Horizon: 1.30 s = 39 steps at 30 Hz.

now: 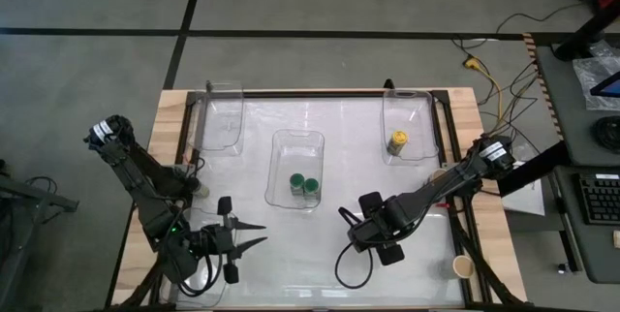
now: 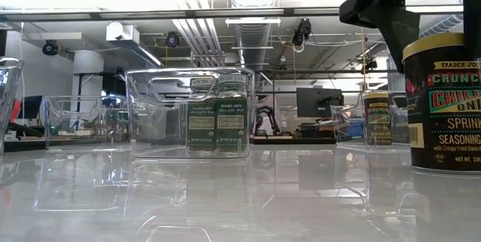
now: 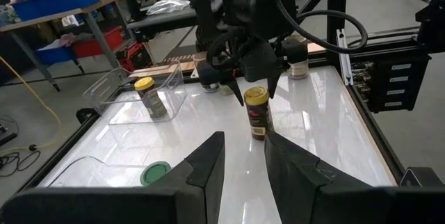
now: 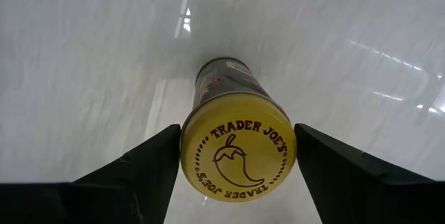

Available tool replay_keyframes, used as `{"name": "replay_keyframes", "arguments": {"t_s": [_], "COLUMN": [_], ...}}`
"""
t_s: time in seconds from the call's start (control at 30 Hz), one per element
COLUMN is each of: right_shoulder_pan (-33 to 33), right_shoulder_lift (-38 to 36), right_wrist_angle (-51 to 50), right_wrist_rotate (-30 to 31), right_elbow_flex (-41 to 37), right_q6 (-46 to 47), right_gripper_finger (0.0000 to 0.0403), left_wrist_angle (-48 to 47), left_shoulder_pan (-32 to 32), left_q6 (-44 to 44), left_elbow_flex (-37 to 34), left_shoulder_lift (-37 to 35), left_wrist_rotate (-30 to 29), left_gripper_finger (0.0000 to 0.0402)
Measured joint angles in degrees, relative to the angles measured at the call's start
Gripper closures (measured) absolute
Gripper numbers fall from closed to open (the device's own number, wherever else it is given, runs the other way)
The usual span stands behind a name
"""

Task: Sort spices by type
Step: Put the yellow seasoning bottle into the top right transparent bin

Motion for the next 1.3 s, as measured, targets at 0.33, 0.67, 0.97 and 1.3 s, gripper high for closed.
{"name": "replay_keyframes", "arguments": {"t_s": [0.33,0.67,0.97,1.3], "right_shoulder_pan": [0.0,-0.2,-2.6,-5.9], "right_shoulder_lift": [0.0,-0.1,-5.3,-19.4], "right_wrist_angle": [0.1,-1.1,-12.7,-17.5], "right_wrist_rotate": [0.0,0.2,7.1,23.5], "right_elbow_flex": [0.0,1.1,5.1,5.1], "right_q6": [0.2,-0.2,0.3,6.6], "right_gripper_finger": [0.0166,0.0168,0.0181,0.0178], "left_wrist_angle": [0.0,0.0,0.0,0.0], "left_shoulder_pan": [0.0,0.0,0.0,0.0], "left_q6": [0.0,0.0,0.0,0.0], "left_elbow_flex": [0.0,0.0,0.0,0.0], "left_shoulder_lift": [0.0,0.0,0.0,0.0], "left_wrist_rotate": [0.0,0.0,0.0,0.0], "left_gripper_finger": [0.0313,0.0313,0.0313,0.0313]}}
